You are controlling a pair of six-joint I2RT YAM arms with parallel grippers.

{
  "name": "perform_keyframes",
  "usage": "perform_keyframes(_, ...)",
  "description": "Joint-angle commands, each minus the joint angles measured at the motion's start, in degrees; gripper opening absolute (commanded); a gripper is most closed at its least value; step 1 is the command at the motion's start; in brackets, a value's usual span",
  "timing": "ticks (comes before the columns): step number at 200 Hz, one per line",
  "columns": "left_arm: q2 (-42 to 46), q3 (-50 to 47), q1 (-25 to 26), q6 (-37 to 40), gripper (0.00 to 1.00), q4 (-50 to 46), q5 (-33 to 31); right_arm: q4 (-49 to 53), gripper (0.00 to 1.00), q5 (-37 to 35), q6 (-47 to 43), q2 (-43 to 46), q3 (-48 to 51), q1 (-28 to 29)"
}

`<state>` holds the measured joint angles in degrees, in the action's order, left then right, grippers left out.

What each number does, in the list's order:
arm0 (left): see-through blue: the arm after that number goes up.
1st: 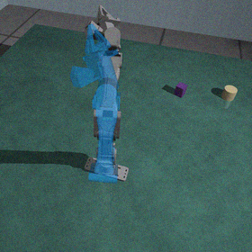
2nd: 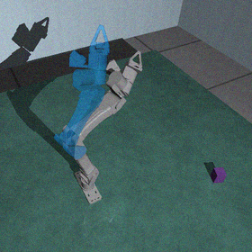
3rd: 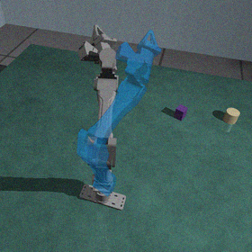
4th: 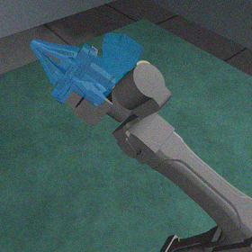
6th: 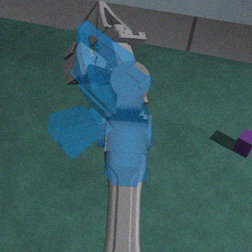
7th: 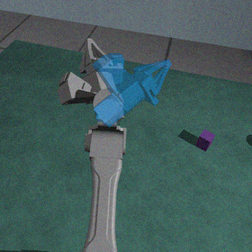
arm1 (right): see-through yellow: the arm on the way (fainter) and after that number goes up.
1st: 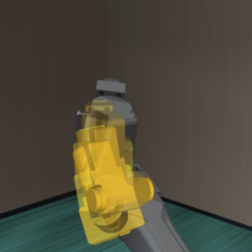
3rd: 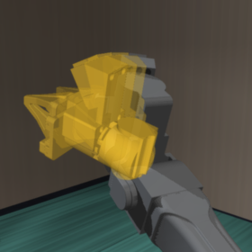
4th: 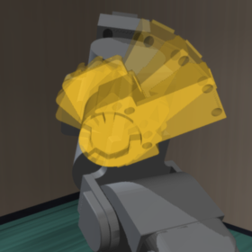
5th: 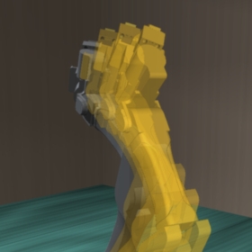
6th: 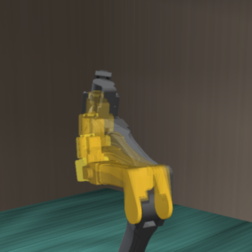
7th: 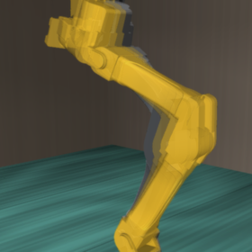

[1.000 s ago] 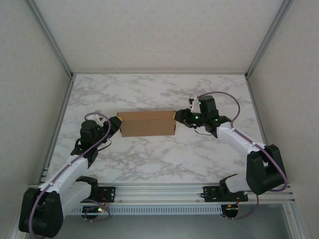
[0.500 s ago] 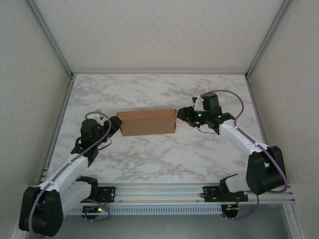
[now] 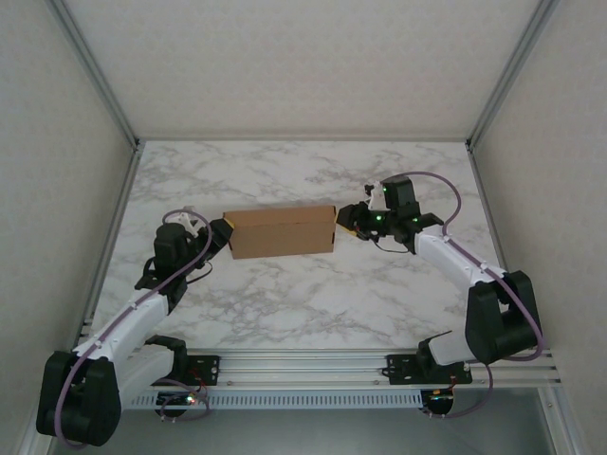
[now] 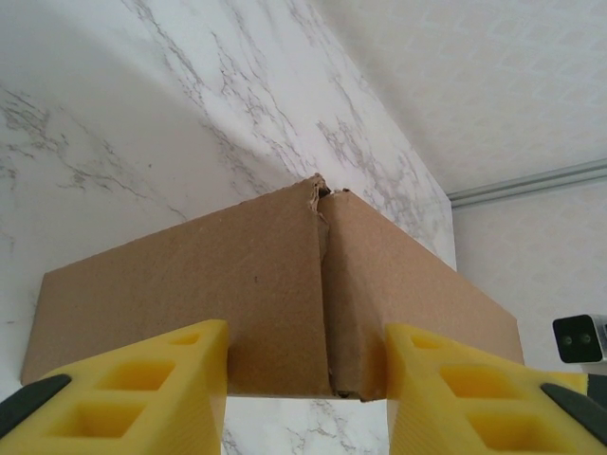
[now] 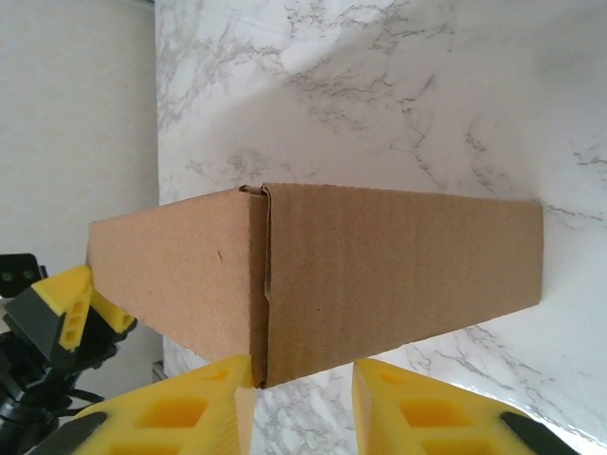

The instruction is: Fold the paper box

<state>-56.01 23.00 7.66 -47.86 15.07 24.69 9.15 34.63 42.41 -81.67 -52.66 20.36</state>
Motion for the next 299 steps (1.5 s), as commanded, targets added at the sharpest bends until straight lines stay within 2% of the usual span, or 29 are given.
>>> perform_keyframes(1,-1.0,0.6,-0.4,1.4,0.44,-6.0,-0.1,1.5,0.32,-0.7,1.6,-2.1,3.4,-0.8)
perform_keyframes(23,-1.3,1.3,-0.4,2.2,0.43,-6.6,0.0,-1.3,0.38,-0.6,0.7,3.2,3.0,-0.7)
perform_keyframes(48,-1.4,2.3,-0.4,3.0,0.43,-7.5,0.0,3.3,0.46,-4.8,-2.1,6.7,-1.0,-0.8)
perform_keyframes(75,-1.4,3.0,-0.3,3.5,0.44,-7.9,0.1,8.4,0.47,-6.6,-3.6,4.3,-5.7,-0.7)
perform_keyframes(116,-1.9,4.1,-0.2,4.4,0.43,-8.5,0.5,8.6,0.47,-6.0,-2.8,-0.5,-8.5,0.5)
perform_keyframes(175,-4.4,5.2,0.8,4.8,0.4,-7.7,1.9,8.0,0.37,-4.5,-2.5,-6.5,-11.7,4.0)
perform_keyframes(217,-6.4,6.4,2.7,5.2,0.35,-6.3,3.3,7.9,0.23,-4.3,-2.9,-7.2,-11.8,5.6)
perform_keyframes(252,-10.8,13.0,6.4,8.3,0.32,-6.9,4.2,8.8,0.23,-5.3,-5.5,-5.8,-13.7,5.7)
perform_keyframes(279,-14.7,20.3,9.7,12.7,0.3,-9.2,2.0,11.3,0.22,-8.9,-10.4,-4.3,-16.3,5.8)
perform_keyframes(299,-15.7,22.2,11.4,15.0,0.3,-7.8,-3.6,11.8,0.21,-12.0,-14.1,-3.3,-16.6,5.8)
